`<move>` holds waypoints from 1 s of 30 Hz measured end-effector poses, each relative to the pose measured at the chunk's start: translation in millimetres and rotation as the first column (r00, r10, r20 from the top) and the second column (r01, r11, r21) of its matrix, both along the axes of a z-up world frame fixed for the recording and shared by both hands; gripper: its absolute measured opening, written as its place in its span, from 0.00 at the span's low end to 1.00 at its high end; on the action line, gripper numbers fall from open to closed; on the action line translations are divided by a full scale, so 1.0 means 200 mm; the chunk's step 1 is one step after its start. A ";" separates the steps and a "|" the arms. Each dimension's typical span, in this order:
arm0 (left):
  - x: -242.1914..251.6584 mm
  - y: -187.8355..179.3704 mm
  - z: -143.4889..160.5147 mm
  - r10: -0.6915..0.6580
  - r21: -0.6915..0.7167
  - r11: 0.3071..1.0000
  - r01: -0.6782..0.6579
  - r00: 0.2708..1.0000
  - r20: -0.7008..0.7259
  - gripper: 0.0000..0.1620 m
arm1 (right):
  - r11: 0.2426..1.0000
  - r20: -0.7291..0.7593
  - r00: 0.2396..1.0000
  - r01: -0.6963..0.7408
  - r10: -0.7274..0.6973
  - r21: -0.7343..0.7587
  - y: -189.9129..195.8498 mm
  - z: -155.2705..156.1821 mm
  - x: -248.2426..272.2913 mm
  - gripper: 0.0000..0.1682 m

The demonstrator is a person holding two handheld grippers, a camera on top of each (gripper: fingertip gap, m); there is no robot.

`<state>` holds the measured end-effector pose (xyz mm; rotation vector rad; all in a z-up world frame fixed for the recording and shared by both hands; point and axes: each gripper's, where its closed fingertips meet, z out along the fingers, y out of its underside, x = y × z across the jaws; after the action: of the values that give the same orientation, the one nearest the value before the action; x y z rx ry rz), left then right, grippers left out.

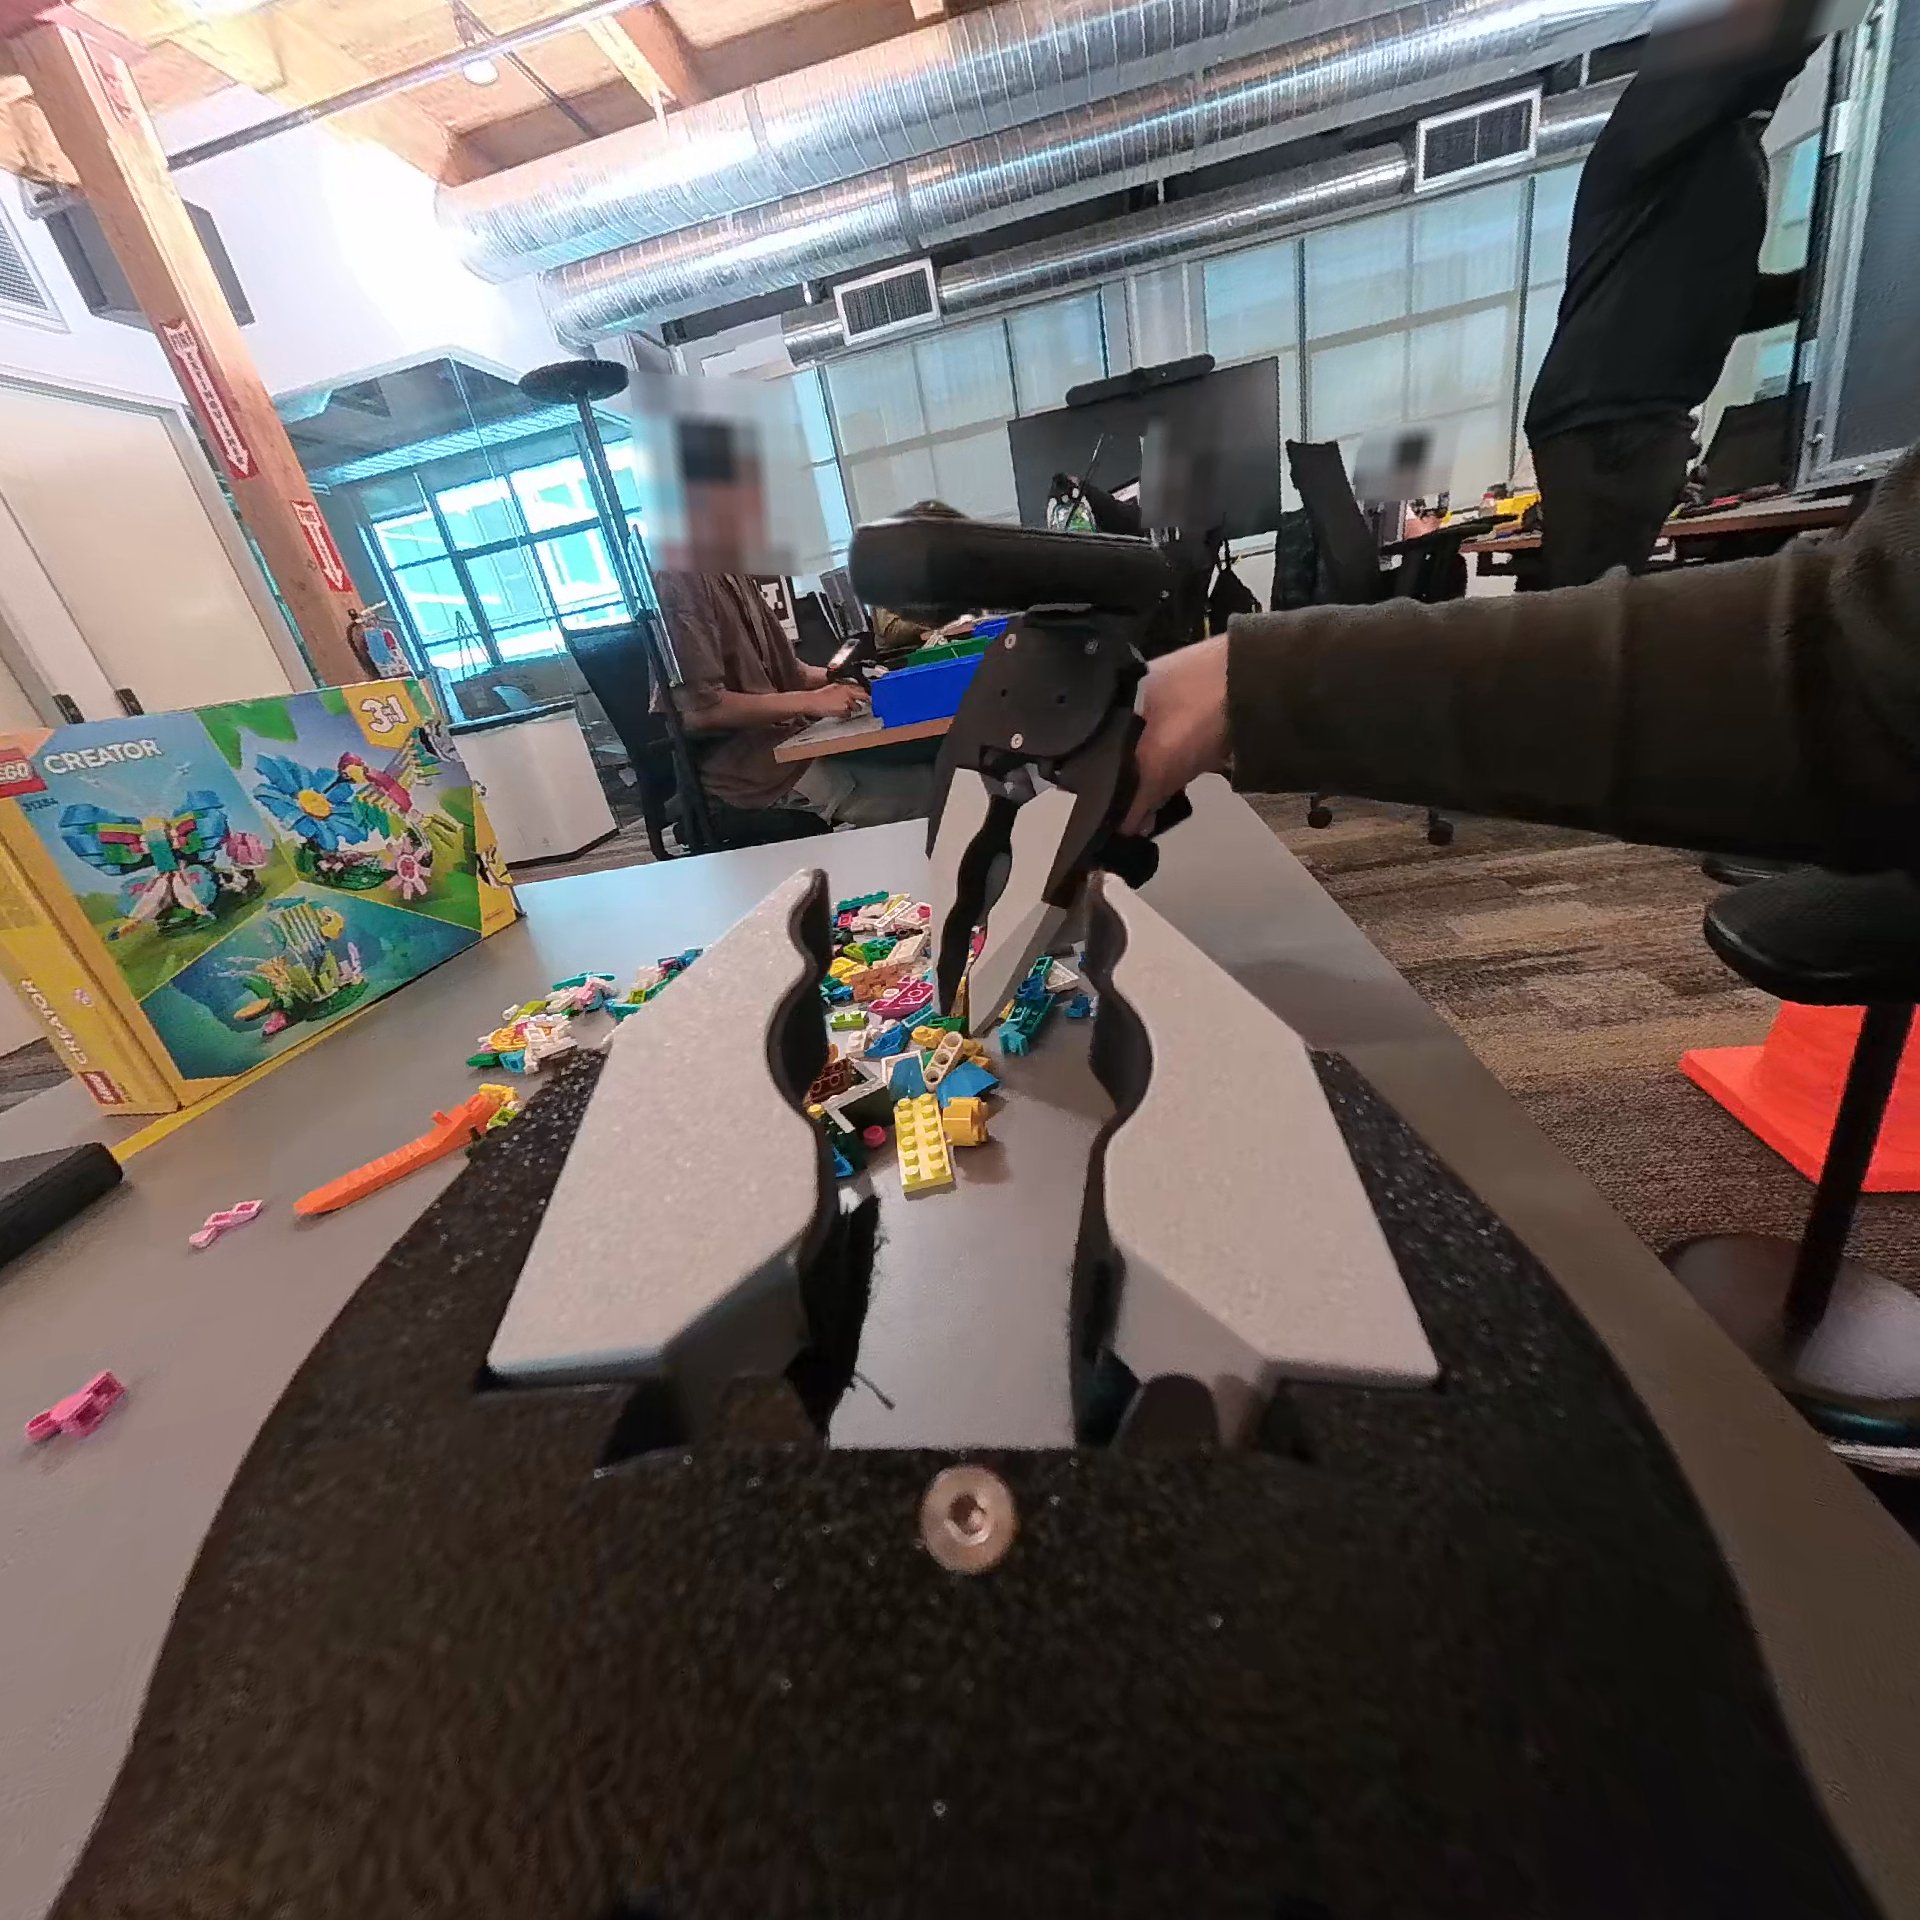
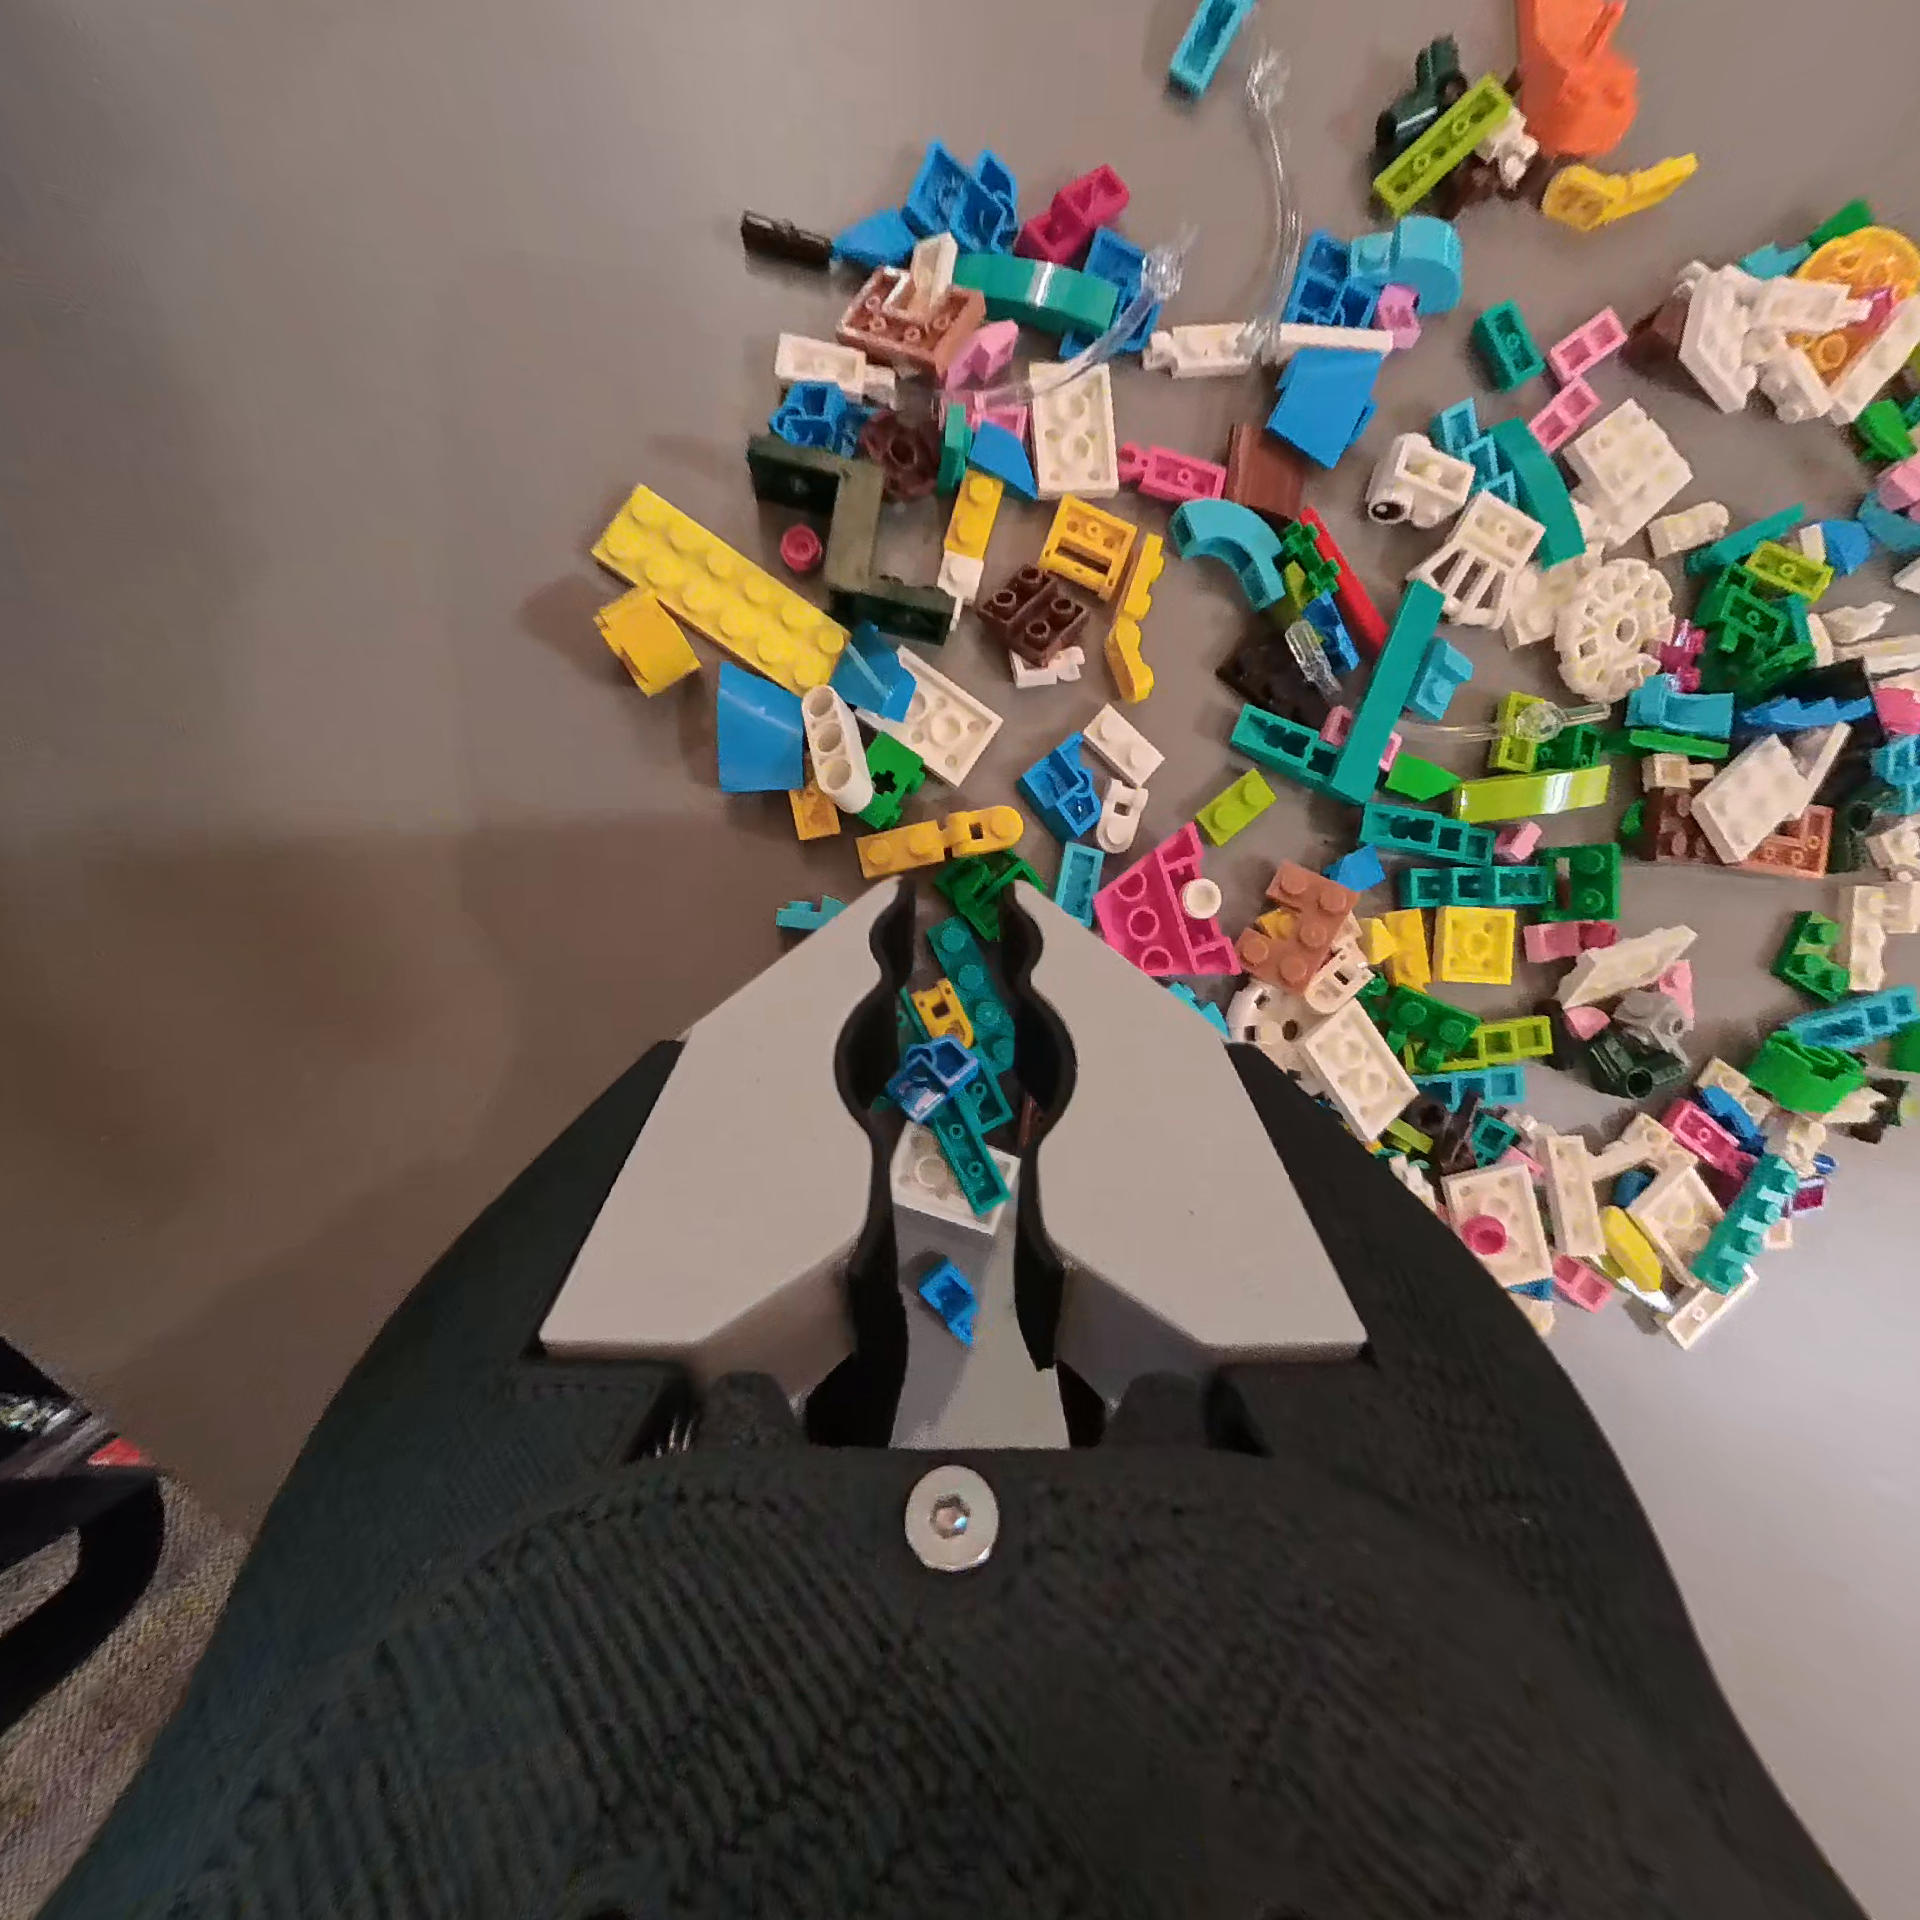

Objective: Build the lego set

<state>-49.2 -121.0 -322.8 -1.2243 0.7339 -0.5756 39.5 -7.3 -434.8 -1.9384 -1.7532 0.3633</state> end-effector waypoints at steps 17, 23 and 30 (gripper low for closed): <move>0.00 0.00 0.00 -0.012 -0.007 1.000 0.012 1.000 0.001 0.28 | 0.996 0.001 0.999 -0.053 0.053 0.068 0.03 -0.02 -0.04 0.04; 0.00 0.00 0.00 -0.015 -0.012 1.000 0.015 1.000 0.006 0.27 | 0.995 -0.025 0.998 -0.054 0.056 0.086 0.05 -0.01 -0.06 0.01; 0.00 0.01 0.00 -0.013 -0.013 1.000 0.013 1.000 0.006 0.26 | 0.991 -0.045 0.997 -0.056 0.062 0.119 0.07 0.05 -0.11 0.01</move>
<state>-49.4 -119.6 -323.3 -1.2301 0.7351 -0.5952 18.2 6.6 -424.6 -1.7846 -1.7630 0.3183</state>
